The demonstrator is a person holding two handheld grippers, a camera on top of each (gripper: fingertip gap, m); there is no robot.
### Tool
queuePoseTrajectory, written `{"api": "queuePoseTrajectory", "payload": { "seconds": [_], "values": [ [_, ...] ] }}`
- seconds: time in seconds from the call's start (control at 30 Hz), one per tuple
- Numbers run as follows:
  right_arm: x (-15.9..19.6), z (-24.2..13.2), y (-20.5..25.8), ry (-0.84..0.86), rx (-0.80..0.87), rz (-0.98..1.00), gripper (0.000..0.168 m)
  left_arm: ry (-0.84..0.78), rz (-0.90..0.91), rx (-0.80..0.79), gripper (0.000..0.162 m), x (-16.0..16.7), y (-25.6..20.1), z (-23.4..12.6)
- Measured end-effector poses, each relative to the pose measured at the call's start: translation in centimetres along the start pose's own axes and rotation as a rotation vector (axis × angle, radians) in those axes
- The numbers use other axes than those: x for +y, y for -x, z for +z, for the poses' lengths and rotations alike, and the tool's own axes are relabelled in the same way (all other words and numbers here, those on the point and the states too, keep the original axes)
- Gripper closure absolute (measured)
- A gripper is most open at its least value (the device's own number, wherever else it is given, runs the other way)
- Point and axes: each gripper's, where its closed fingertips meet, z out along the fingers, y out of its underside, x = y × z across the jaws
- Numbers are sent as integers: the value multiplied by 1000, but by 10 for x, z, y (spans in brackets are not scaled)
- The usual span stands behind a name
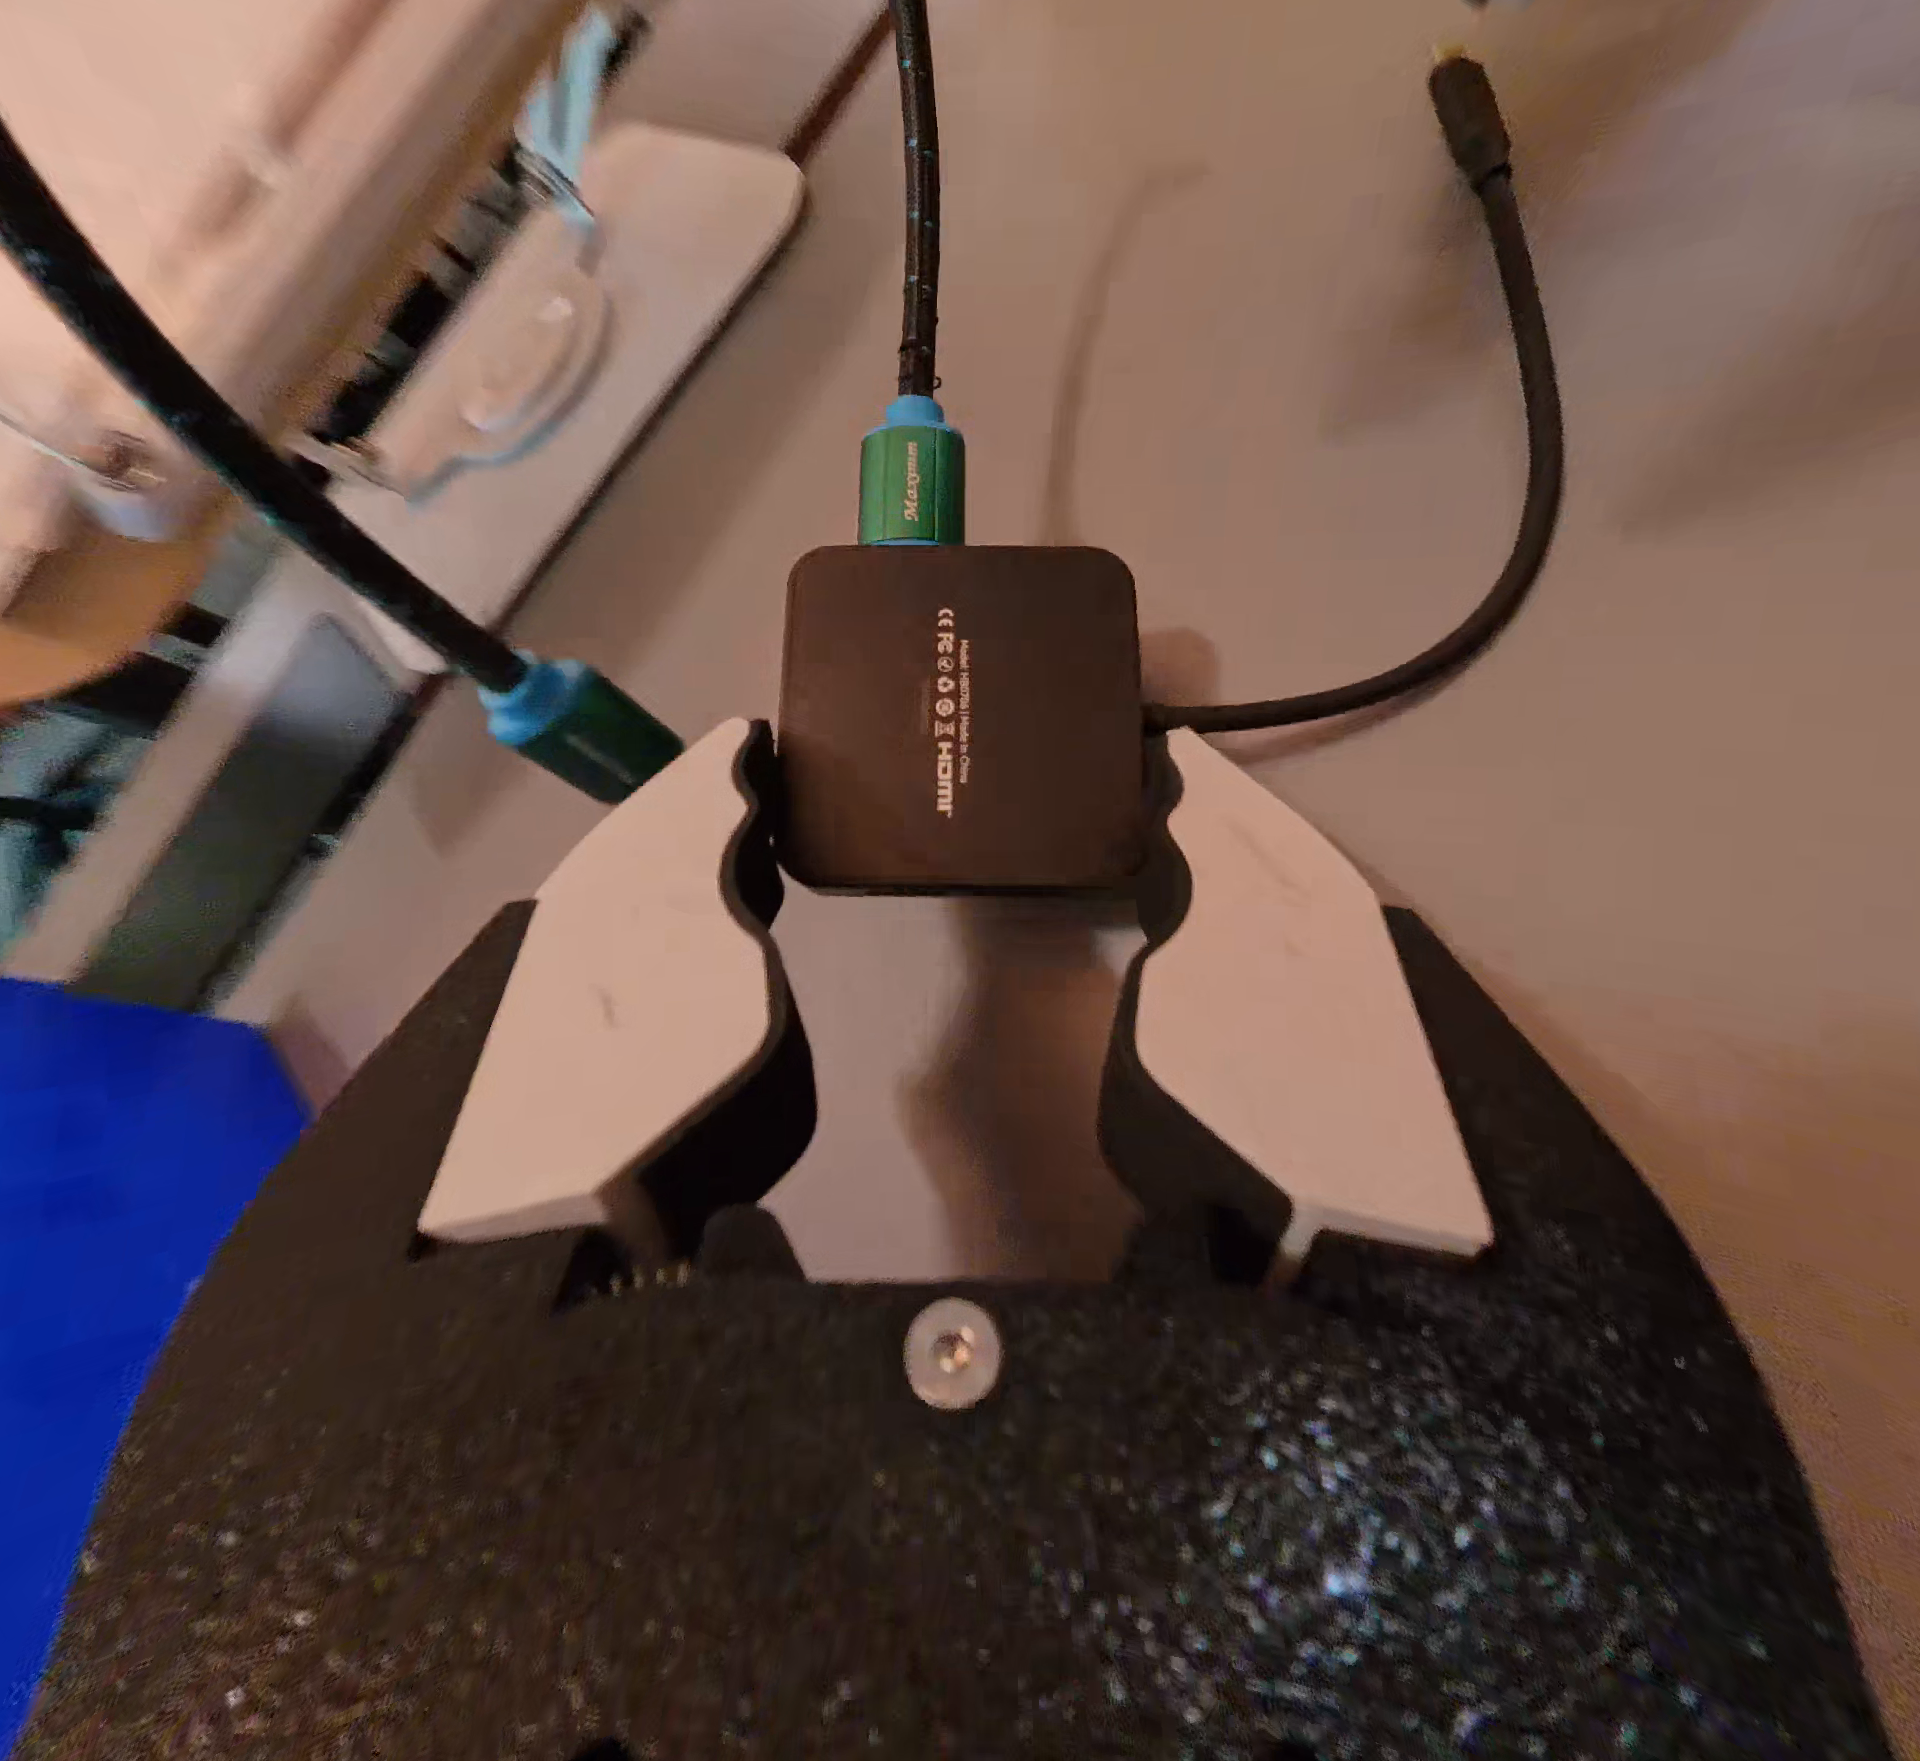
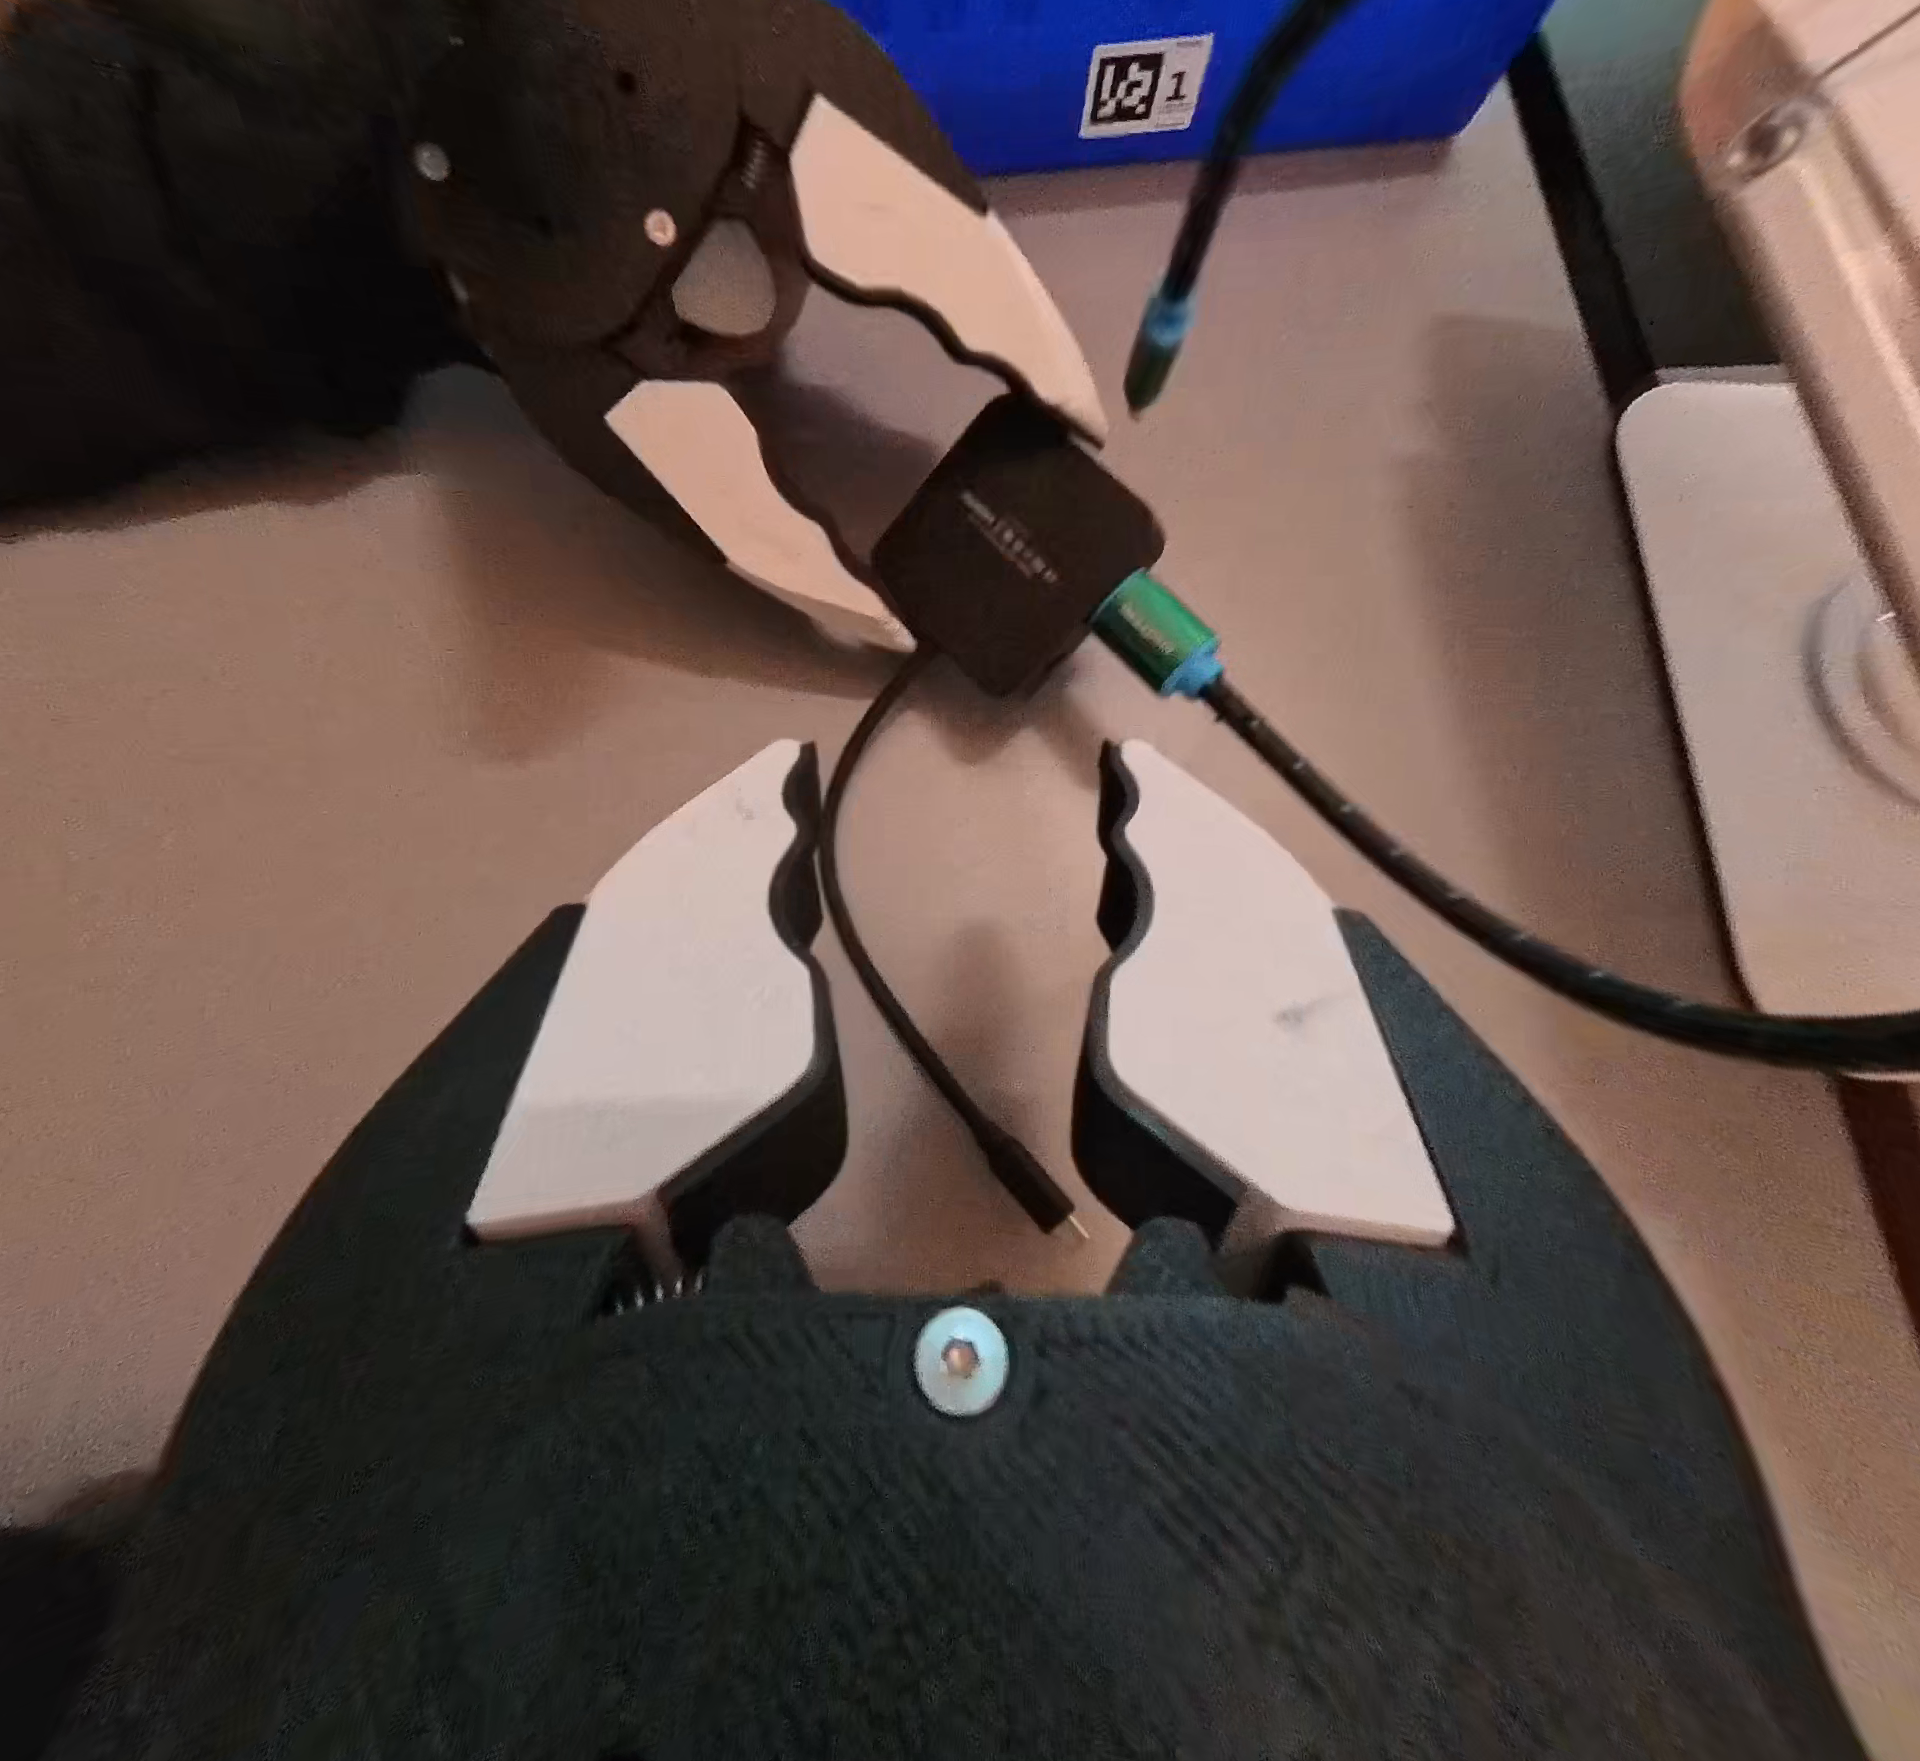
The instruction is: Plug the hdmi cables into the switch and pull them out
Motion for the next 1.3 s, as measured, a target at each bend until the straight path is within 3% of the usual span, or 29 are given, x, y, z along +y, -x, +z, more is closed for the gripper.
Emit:
{"api": "queuePoseTrajectory", "payload": {
  "seconds": [0.13, 0.27, 0.43, 0.5, 0.67, 0.8, 0.97, 1.3],
  "values": [
    [13, 9, 16, 17, -84, 110, 112, -14, 261, -274, 95, -22, 21, -33],
    [-2, 16, 17, -174, -77, 256, 104, -105, 357, -378, 95, -44, 18, -56],
    [-38, 14, 41, -438, -151, 409, 97, -294, 299, -250, 94, -71, -11, -62],
    [-38, 12, 44, -467, -123, 463, 140, -361, 270, -165, 94, -79, -27, -62],
    [-22, 4, 55, -554, -163, 706, 148, -479, 276, -35, 94, -85, -50, -66],
    [-30, -10, 61, -754, -532, 1060, 150, -652, 184, 32, 99, -99, -55, -82],
    [-27, 5, 69, -743, -573, 1123, 149, -629, 44, 174, 93, -90, -61, -74],
    [-22, 8, 64, -758, -531, 1129, 148, -562, -55, 217, 89, -86, -60, -66]
  ]
}}
